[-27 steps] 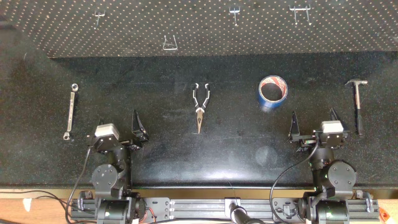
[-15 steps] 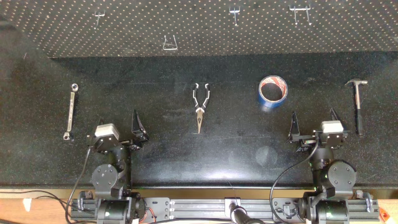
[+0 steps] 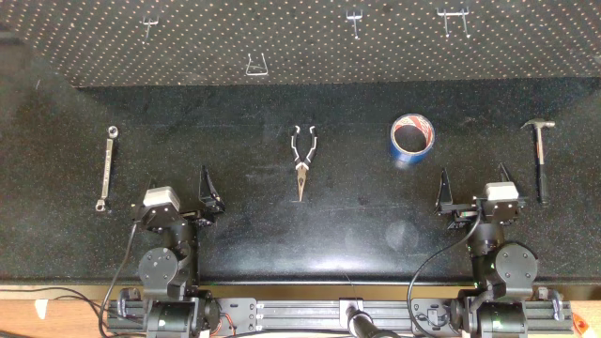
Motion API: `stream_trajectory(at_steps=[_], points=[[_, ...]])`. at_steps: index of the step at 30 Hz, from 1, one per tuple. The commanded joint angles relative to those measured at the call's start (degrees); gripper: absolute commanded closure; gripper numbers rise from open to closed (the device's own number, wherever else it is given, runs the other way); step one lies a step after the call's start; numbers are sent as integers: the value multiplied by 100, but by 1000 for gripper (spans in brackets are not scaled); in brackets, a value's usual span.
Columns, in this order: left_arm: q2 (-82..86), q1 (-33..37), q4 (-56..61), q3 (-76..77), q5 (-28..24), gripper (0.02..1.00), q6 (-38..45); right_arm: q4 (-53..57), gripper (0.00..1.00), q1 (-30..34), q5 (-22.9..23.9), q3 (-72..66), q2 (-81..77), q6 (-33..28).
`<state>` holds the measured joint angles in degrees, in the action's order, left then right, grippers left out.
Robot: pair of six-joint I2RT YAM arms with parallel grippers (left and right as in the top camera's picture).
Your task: Place Tools Onto Pegboard
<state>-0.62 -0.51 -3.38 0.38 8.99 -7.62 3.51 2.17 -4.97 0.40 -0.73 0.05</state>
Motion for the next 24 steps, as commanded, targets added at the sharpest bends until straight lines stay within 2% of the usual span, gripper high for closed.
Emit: stream_trajectory(at_steps=[1,8,11,13,15,17,20,22,24], points=[[31,13,-24,-7,177,23,-50,37,20,-7,50,-17,66,-79],[-59,15,20,7,46,23,-33,37,18,-7,50,-17,66,-76],[-1508,20,13,575,94,23,1207,35,20,-7,50,-17,66,-76],[-2476,101,-101,1172,267,23,1287,35,18,-7,50,-17,66,-76],[-3526,415,-942,2210,280,25,1283,37,20,-7,50,-17,66,-76],[-4487,927,-2358,3386,284,23,1285,37,18,-7,50,-17,66,-76],[-5504,1764,-3318,4385,284,25,1421,37,20,-7,50,-17,66,-76],[-6113,2457,-3440,4760,278,25,2146,37,18,-7,50,-17,66,-76],[-6441,3042,-3418,4846,-136,25,2990,37,20,-7,50,-17,66,-76]])
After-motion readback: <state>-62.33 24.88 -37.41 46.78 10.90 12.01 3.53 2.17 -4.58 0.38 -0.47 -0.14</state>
